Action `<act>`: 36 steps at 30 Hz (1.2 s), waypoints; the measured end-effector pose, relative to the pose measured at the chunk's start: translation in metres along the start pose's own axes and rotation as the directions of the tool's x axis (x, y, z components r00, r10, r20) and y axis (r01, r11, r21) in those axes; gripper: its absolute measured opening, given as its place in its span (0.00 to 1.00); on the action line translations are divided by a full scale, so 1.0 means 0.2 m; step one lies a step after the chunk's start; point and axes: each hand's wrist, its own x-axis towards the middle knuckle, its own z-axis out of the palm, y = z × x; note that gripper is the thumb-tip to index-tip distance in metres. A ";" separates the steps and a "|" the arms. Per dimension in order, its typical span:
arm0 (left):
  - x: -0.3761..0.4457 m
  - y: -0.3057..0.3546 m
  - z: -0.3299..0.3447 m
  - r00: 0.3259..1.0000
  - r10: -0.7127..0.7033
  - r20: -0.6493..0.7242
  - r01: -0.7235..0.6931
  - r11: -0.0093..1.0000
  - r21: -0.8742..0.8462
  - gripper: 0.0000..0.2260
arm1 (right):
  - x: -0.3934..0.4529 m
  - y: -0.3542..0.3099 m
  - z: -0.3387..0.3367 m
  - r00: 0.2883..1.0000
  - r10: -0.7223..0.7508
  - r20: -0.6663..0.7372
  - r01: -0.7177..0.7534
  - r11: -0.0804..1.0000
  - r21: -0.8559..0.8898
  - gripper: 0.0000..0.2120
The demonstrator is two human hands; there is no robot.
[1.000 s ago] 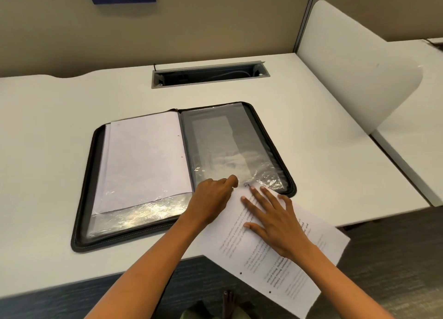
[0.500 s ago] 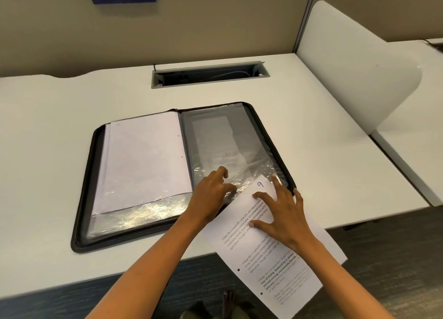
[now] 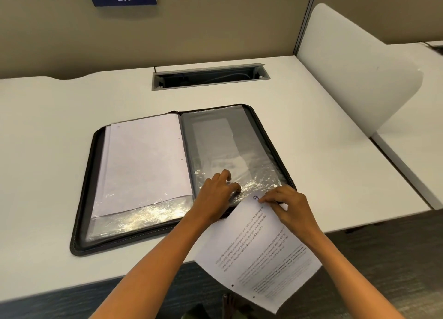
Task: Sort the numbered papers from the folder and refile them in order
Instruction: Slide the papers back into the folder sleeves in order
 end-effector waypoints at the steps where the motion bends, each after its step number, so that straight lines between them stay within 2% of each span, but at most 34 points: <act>1: 0.00 0.00 0.00 1.000 0.015 0.001 -0.015 1.000 0.009 0.11 | 0.00 -0.01 -0.01 1.000 0.010 0.000 -0.010 0.999 0.042 0.12; 6: -0.01 0.00 0.01 0.997 0.073 -0.001 -0.073 0.997 0.011 0.12 | 0.06 -0.02 -0.01 0.971 0.235 -0.039 -0.228 0.964 0.137 0.13; 10: -0.01 -0.01 0.01 0.993 0.117 0.033 -0.117 0.993 0.022 0.16 | 0.08 -0.03 0.01 0.950 0.296 -0.094 -0.285 0.951 0.117 0.13; 16: -0.04 0.02 0.01 0.986 0.169 0.003 -0.168 0.979 0.111 0.16 | 0.03 -0.03 0.07 0.939 0.270 -0.212 -0.295 0.951 -0.094 0.11; 20: -0.05 0.02 0.03 0.971 0.240 -0.008 -0.235 0.955 0.181 0.13 | 0.00 -0.03 0.07 0.930 0.274 -0.246 -0.316 0.937 -0.147 0.12; 21: -0.06 0.02 0.04 0.969 0.246 -0.011 -0.239 0.951 0.198 0.13 | -0.02 -0.02 0.07 0.936 0.246 -0.252 -0.298 0.934 -0.197 0.12; 23: -0.06 0.03 0.04 0.967 0.254 -0.019 -0.244 0.945 0.218 0.13 | -0.04 -0.01 0.07 0.964 0.068 -0.259 -0.174 0.894 -0.412 0.14; 24: -0.06 0.03 0.04 0.966 0.257 -0.026 -0.245 0.943 0.224 0.14 | -0.06 -0.01 0.08 0.971 -0.050 -0.234 -0.073 0.869 -0.490 0.14; 26: -0.06 0.03 0.04 0.964 0.262 -0.040 -0.246 0.940 0.235 0.16 | -0.10 -0.03 0.10 0.966 -0.246 -0.085 0.176 0.857 -0.485 0.11; 28: -0.06 0.03 0.04 0.964 0.264 -0.041 -0.247 0.941 0.232 0.18 | -0.14 -0.04 0.15 0.943 -0.299 0.146 0.332 0.847 -0.415 0.16; 30: -0.06 0.03 0.04 0.967 0.253 -0.035 -0.240 0.945 0.221 0.18 | -0.16 -0.03 0.19 0.925 -0.244 0.292 0.353 0.839 -0.415 0.22; 36: -0.08 0.03 0.01 0.975 0.208 -0.084 -0.194 0.970 0.148 0.21 | -0.10 -0.03 0.24 0.934 -0.076 0.350 0.269 0.794 -0.545 0.29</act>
